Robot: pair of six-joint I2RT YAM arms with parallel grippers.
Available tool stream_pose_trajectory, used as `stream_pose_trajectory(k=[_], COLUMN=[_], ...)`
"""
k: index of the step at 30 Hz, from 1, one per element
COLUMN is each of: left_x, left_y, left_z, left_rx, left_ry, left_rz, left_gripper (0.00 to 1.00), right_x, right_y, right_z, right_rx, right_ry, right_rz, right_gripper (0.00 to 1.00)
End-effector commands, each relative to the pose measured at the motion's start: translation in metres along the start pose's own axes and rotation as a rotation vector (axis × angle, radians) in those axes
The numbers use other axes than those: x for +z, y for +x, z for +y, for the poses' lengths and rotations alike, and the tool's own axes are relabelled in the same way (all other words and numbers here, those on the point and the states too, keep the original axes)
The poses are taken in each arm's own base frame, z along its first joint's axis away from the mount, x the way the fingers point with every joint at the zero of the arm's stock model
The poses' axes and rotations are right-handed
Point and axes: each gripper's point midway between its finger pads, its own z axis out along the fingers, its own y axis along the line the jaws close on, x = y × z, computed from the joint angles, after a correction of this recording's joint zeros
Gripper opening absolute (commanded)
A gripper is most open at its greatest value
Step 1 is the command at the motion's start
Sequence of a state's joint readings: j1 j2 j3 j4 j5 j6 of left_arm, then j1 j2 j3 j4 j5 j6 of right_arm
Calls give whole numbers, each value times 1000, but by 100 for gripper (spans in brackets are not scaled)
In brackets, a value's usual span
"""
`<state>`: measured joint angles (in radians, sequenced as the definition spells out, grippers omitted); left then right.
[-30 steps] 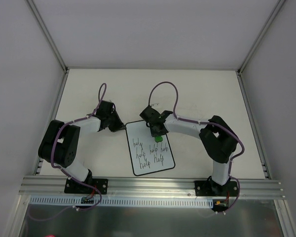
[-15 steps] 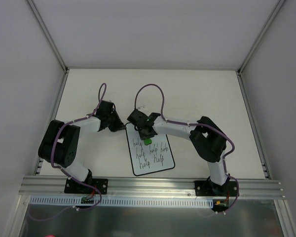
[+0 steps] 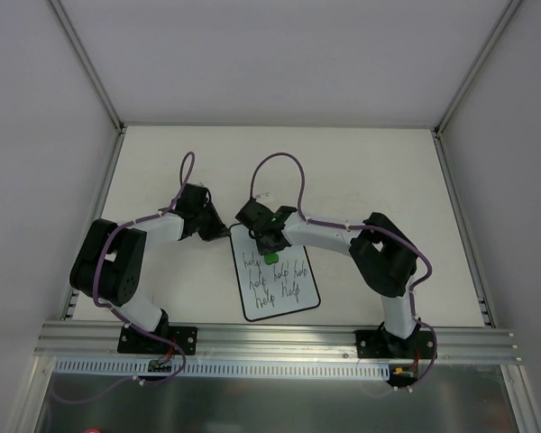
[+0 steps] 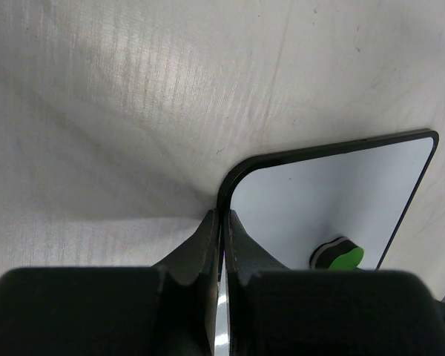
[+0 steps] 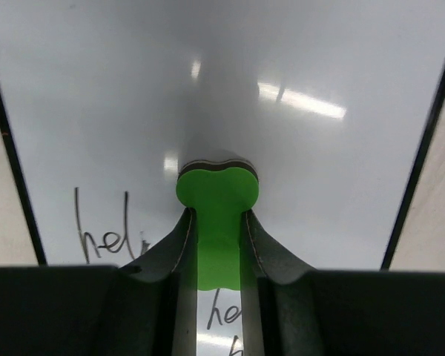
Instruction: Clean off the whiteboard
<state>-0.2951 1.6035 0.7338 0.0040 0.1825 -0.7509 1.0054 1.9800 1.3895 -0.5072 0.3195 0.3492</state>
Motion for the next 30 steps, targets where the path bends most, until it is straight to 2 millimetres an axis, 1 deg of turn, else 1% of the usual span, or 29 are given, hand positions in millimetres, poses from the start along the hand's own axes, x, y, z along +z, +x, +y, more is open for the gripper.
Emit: stream_pose_trajectory(k=[1,3,5,7,8,11,12,14,15,17,19,20,23,25,27,30], left_x=[4,4,3,3,3,3,3,4,4,4,4,4,4,4,4,4], left_y=[46,45,46,45,45,46,46,46,46,46,46,46,45,46,46,45], left_z=[61,60,61,60,60,60,59,59,59,59,59,59,58,58,58,58], left_rx=[-9,-7,-7,-7,-6,-6,-4,-3,-3,-4,-2,-2,-2,-2,-1,-2], left_ry=[-219,-218,-218,-215,-215,-217,-214,-213,-213,-213,-212,-211,-208,-209,-207,-208], left_rz=[134,134,136,135,135,137,136,138,138,140,142,143,141,140,143,141], left_gripper=[0,0,0,0,0,0,0,0,0,0,0,0,0,0,0,0], right_x=[9,7,4,1,-2,-6,-9,-4,-5,-2,0,0,3,1,2,3], right_y=[16,13,5,0,-8,-11,-13,-12,-12,-11,-10,-10,-11,-13,-14,-14], right_z=[-53,-55,-48,-36,-27,-9,0,7,15,19,27,27,30,36,38,42], right_rx=[46,46,32,8,-4,-101,-142,-191,-220,-305,-375,-450,-532,-572,-622,-652], right_ry=[136,132,109,76,53,24,-2,-20,-50,-63,-96,-102,-123,-160,-177,-197], right_rz=[52,48,35,18,-4,-22,-26,-12,-6,-4,-11,-13,-22,-33,-38,-34], right_gripper=[0,0,0,0,0,0,0,0,0,0,0,0,0,0,0,0])
